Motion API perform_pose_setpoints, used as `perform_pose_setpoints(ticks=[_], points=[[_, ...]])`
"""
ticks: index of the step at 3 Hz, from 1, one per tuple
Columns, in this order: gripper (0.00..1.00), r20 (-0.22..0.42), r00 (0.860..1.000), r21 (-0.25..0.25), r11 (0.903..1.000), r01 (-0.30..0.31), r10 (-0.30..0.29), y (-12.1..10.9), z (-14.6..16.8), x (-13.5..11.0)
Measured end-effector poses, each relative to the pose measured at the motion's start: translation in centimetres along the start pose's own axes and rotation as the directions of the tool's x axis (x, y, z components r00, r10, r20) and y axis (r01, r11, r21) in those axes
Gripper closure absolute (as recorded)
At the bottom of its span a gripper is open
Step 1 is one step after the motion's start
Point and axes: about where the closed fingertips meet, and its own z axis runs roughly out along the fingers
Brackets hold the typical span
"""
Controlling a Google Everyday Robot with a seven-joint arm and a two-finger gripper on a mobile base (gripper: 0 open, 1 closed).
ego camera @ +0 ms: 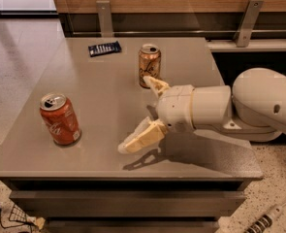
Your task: Knock coke can over
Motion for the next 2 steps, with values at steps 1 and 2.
perform_pose_setpoints(ticks=[1, 2], points=[[0.00, 0.066, 0.998, -0.020, 0.9998, -0.006, 0.007, 0.8, 3.8, -0.2], [0.00, 0.085, 0.996, -0.045, 0.9989, 0.011, -0.007, 1.5, 6.3, -1.6]])
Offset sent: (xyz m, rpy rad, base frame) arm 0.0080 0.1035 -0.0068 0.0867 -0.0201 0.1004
